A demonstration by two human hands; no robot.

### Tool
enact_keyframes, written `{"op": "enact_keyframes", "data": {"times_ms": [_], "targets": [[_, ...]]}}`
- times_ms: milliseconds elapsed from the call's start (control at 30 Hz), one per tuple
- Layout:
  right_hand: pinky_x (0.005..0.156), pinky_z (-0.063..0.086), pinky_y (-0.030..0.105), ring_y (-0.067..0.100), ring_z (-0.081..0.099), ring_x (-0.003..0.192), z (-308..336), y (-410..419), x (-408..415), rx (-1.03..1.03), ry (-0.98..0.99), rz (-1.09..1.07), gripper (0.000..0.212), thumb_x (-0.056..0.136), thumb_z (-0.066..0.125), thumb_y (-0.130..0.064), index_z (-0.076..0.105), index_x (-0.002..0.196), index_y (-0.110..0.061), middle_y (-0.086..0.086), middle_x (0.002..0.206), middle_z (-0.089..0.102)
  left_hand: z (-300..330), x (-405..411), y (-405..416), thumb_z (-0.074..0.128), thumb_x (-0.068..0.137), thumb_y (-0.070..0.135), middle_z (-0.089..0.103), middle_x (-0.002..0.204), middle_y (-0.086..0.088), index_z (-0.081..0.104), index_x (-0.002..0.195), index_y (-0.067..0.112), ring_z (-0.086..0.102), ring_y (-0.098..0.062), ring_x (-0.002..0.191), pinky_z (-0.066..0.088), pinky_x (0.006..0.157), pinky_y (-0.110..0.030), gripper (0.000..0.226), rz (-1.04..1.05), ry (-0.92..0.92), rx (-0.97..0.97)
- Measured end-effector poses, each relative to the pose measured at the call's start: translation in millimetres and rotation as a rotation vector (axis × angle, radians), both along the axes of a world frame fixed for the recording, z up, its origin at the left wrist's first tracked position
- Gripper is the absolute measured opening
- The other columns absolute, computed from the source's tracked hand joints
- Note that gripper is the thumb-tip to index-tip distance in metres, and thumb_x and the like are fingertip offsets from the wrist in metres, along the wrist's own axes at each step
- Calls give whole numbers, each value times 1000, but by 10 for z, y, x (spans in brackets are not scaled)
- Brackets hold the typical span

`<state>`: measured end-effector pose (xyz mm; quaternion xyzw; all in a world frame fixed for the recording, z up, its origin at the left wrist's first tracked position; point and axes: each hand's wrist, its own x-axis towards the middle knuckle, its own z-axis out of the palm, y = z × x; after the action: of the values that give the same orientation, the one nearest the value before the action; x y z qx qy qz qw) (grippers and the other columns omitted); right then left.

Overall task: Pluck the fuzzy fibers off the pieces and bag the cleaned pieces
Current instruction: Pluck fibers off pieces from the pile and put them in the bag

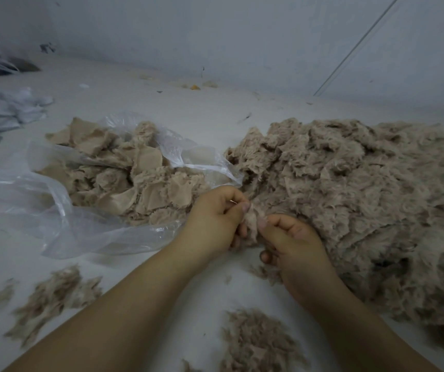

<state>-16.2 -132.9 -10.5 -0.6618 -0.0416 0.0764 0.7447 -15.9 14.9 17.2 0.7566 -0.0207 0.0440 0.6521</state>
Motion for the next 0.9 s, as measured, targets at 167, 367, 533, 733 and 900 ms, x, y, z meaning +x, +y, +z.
{"op": "enact_keyframes", "data": {"times_ms": [167,367,533,733,900], "targets": [[45,43,22,11,48,46,15,11,2,20,0,-26,30,95,60,-7,65,67,-16,4,56,58,-4,-40,-10,73,87,15,61,51,-8,60,84,5,54,-18,37,41,35,-21,16,-55,72,-100],[44,43,23,11,45,44,-8,6,7,25,0,-41,33,93,65,-16,66,60,-21,1,53,55,-11,30,34,50,88,-12,58,50,-10,60,73,5,52,-19,36,39,34,-20,25,116,112,-130],[45,44,21,11,51,46,0,22,7,42,-19,-25,26,83,73,-25,69,57,-25,2,56,62,16,16,15,63,84,16,56,57,-10,60,76,9,53,-26,40,40,37,-24,12,-29,174,-268],[44,43,19,4,47,43,-39,-8,16,38,-19,-17,24,86,71,-22,71,62,-22,-6,50,56,-61,11,6,63,93,6,51,42,-7,63,71,1,45,-15,32,34,33,-20,22,100,44,-100],[44,42,17,2,44,42,-52,-8,12,75,6,-65,34,94,62,-14,69,61,-19,-9,48,50,-43,80,107,59,94,1,52,51,-12,58,71,-4,44,-20,34,32,33,-20,23,244,7,-191]]}}
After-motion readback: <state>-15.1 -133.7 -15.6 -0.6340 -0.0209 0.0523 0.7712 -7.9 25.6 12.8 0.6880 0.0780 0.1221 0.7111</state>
